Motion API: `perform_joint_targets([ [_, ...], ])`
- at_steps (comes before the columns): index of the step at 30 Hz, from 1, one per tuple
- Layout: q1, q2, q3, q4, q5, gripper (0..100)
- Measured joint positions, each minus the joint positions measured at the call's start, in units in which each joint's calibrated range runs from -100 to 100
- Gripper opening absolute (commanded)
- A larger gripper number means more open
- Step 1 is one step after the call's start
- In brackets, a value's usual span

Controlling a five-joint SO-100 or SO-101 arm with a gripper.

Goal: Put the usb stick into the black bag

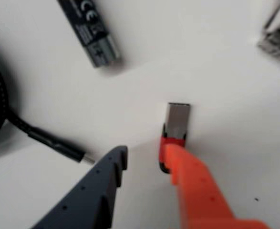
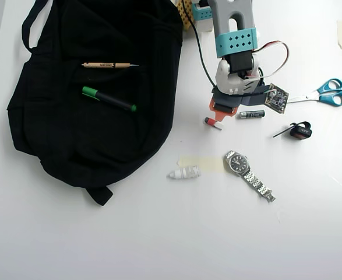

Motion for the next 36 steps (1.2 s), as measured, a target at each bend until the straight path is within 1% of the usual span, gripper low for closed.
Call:
perform_joint_targets([
  [4, -0.07, 0.00, 0.00, 0.00, -2.64, 18],
  [11, -0.51, 0.00, 0.00, 0.00, -5.13, 19],
  [25, 0.07, 9.34, -6.74, 0.09, -5.18, 19],
  [36, 2.79, 10.01, -8.70, 0.09, -4.35, 19],
])
